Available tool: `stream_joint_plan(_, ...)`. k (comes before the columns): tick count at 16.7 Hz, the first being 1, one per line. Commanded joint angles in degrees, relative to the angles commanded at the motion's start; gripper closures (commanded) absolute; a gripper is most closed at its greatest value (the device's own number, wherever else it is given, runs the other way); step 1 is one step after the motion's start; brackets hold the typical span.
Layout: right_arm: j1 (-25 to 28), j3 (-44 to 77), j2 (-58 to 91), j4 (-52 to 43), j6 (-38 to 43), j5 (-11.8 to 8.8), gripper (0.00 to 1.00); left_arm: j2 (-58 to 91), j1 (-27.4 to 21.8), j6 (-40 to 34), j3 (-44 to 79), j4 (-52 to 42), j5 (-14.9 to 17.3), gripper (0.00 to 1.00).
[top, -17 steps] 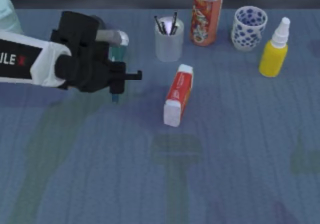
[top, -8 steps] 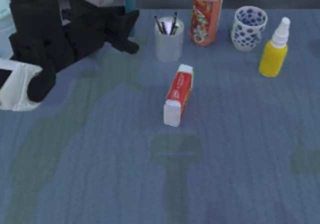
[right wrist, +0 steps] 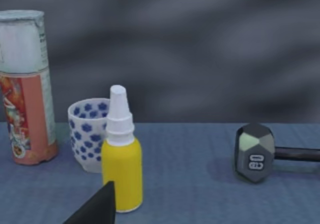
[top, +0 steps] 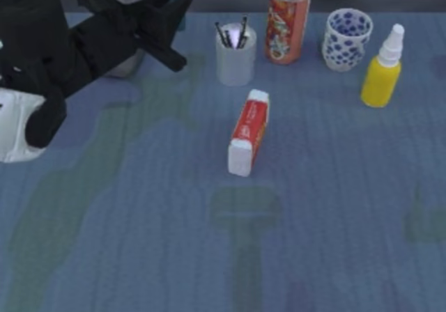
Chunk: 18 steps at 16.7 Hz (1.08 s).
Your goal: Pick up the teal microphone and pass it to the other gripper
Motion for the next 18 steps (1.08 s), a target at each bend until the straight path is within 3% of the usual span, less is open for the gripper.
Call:
stream_joint_plan(4, 0.0, 0.0, 0.0, 0.0, 0.0, 0.0, 0.0, -0.83, -2.4, -0.23, -0.68, 0.61, -2.25, 1.0)
stream_joint_plan(12, 0.0, 0.0, 0.0, 0.0, 0.0, 0.0, 0.0, -8.45, -17.53, -2.31, -7.88, 5.99, -18.66, 1.0)
stream_joint_plan(18, 0.0, 0.0, 0.0, 0.0, 0.0, 0.0, 0.0, -8.95, -18.62, -2.42, -8.28, 6.38, -19.79, 1.0)
